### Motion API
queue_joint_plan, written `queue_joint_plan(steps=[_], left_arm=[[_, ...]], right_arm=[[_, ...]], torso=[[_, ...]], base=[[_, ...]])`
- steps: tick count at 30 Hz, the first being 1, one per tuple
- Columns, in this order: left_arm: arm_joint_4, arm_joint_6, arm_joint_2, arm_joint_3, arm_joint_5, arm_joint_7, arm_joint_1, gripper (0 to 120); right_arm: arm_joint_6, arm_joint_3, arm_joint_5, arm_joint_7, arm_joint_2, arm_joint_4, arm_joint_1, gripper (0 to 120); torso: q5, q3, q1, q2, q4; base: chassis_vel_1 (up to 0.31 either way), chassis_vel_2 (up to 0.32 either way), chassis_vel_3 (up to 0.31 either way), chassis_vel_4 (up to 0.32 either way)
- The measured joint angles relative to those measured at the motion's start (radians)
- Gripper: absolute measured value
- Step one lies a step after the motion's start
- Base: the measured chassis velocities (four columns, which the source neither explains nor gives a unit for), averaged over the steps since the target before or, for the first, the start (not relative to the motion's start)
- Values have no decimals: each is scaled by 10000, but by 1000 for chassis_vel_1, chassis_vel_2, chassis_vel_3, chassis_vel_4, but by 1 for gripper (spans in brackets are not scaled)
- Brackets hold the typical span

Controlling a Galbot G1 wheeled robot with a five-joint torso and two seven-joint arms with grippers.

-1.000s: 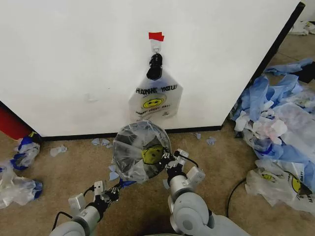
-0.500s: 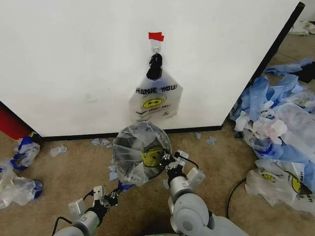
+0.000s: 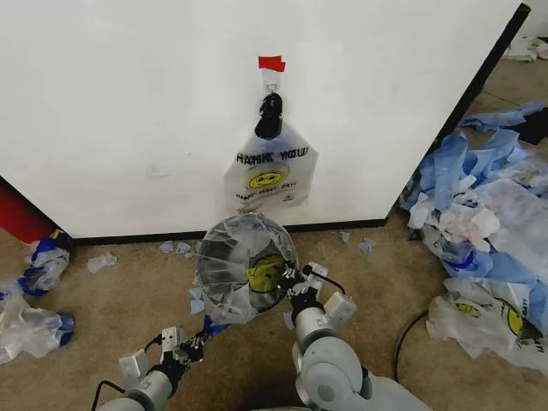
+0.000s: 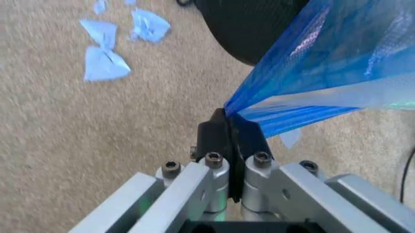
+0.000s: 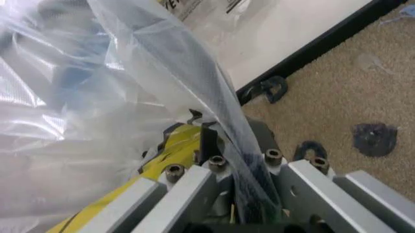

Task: Pick up the garbage bag from the wall and place it over the trash bin.

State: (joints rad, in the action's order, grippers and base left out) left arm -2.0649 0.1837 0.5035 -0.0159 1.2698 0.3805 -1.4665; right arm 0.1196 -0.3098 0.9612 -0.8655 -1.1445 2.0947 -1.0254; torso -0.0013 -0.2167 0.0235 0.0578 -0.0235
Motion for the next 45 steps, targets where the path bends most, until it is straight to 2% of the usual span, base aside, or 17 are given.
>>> queue_joint_plan(steps=[6, 7, 11, 12, 17, 20, 21, 28, 32, 34, 36, 37, 41, 45], left_arm=[[-443, -4, -704, 443, -179, 240, -222, 21], [-443, -4, -704, 443, -179, 240, -222, 21], [-837, -54, -1064, 522, -158, 474, -315, 39], [-837, -54, -1064, 522, -158, 474, -315, 39], [-1111, -131, -1268, 529, -1, 621, -290, 56], [-1270, -218, -1476, 525, 88, 706, -302, 71], [-1270, -218, -1476, 525, 88, 706, -302, 71], [-1441, -501, -2074, 708, 60, 1211, -357, 98], [-1528, -659, -2310, 855, 9, 1641, -302, 98], [-1704, -993, -2518, 1063, -61, 2368, -187, 98], [-1720, -1036, -2534, 1081, -62, 2449, -173, 98], [-1834, -1377, -2675, 1237, -63, 3046, -68, 98], [-2088, -2376, -2929, 1787, -88, 4366, 78, 97], [-2139, -2754, -2939, 2132, -358, 4626, 88, 94]], right_arm=[[20, 54, -113, 38, 36, -57, -58, 0], [20, 54, -113, 38, 36, -57, -58, 0], [33, 77, -172, 68, 60, -84, -83, 0], [33, 77, -172, 68, 60, -84, -83, 0], [36, 115, -187, 73, 77, -91, -87, 0], [36, 151, -188, 74, 102, -90, -77, 0], [36, 151, -188, 74, 102, -90, -77, 0], [36, 328, -329, 75, 206, -89, -238, 0], [36, 347, -397, 96, 218, -89, -335, 0], [36, 346, -462, 110, 208, -90, -446, 0], [36, 345, -471, 111, 206, -91, -455, 0], [36, 331, -527, 128, 198, -117, -516, 0], [37, 305, -638, 162, 170, -223, -601, 0], [39, 306, -672, 195, 174, -226, -661, 0]], torso=[[1, 0, 0, 0, -1], [1, 0, 0, 0, -1], [1, 0, 0, 0, -1], [1, 0, 0, 0, -1], [1, 0, 0, 0, -2], [0, 0, 0, 0, -1], [0, 0, 0, 0, -1], [1, 0, 0, 0, -1], [0, 0, 0, 0, -1], [0, 0, 0, 0, -2], [0, 0, 0, 0, -2], [1, 0, 0, 0, -2], [1, 0, 0, 0, -2], [0, 0, 0, 0, -1]], base=[[0, 0, 0, 0], [0, 0, 0, 0], [0, 0, 0, 0], [0, 0, 0, 0], [0, 0, 0, 0], [0, 0, 0, 0], [0, 0, 0, 0], [0, 0, 0, 0], [0, 0, 0, 0], [0, 0, 0, 0], [0, 0, 0, 0], [0, 0, 0, 0], [0, 0, 0, 0], [0, 0, 0, 0]])
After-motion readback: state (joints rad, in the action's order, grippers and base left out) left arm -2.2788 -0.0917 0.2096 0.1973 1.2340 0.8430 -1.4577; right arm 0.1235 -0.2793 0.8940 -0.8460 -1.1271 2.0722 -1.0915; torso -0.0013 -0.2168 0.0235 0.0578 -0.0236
